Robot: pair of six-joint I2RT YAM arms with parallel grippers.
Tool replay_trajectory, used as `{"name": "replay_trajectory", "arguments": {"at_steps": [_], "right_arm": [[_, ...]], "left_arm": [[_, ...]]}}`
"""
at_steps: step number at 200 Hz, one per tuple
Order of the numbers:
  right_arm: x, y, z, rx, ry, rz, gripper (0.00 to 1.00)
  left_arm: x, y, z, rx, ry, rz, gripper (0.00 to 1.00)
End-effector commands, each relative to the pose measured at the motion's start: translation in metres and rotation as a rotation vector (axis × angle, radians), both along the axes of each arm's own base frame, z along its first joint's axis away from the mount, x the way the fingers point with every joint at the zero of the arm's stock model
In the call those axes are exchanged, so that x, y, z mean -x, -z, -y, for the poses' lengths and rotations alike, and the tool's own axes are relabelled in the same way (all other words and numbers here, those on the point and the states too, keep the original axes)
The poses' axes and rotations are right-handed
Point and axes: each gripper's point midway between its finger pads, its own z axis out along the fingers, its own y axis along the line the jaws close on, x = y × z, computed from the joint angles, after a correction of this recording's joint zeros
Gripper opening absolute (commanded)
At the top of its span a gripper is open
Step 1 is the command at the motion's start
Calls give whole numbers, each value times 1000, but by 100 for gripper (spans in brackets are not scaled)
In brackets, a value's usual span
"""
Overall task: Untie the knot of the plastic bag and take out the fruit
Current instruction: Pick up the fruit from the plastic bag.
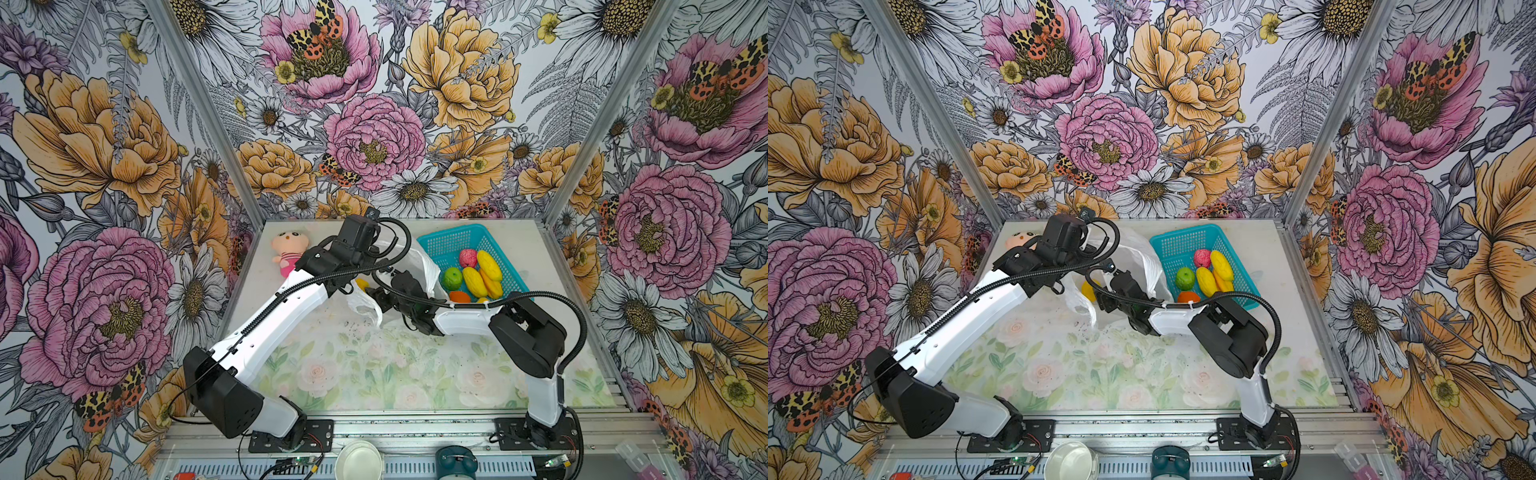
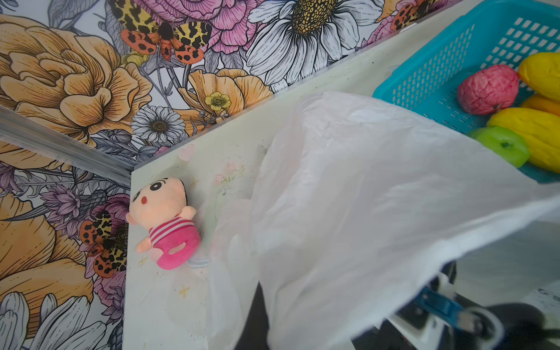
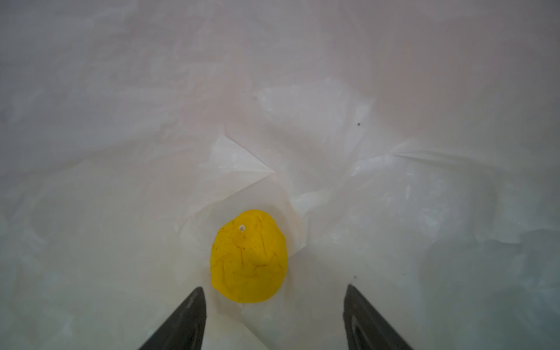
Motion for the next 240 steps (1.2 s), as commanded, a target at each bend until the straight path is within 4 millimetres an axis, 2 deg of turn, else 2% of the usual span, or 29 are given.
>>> {"name": "replay_trajectory", "arguments": {"at_steps": [1,24,43,64,83,99,120,146,182,222,240], "right_arm": [[-5,21,-15,31,-13,-67,79],[-11,34,-37,32,-54,-111,80],[-16,54,-51,61,-70,-156,80],[-20,72,-58,94,-66,-190,80],[-23,79,-59,103,-47,-207,79],[-24,81,-58,103,-39,-214,72],[-24,79,-56,108,-31,-217,57],[-25,69,-42,107,1,-206,40],[-17,42,-13,54,18,-170,29],[5,-6,9,-16,-2,-114,19],[17,-29,21,-60,-6,-80,17]], "left_arm": [[4,-13,6,25,19,19,0],[5,-15,6,30,22,22,0],[6,-16,7,36,28,22,0],[6,-16,8,41,33,20,0],[6,-14,9,44,35,15,0],[6,-14,9,40,34,15,0],[6,-14,7,36,29,18,0],[5,-14,6,37,26,17,0],[3,-13,3,32,13,18,0],[0,-9,-1,9,-7,13,0],[-1,-7,-2,-7,-18,10,0]]}}
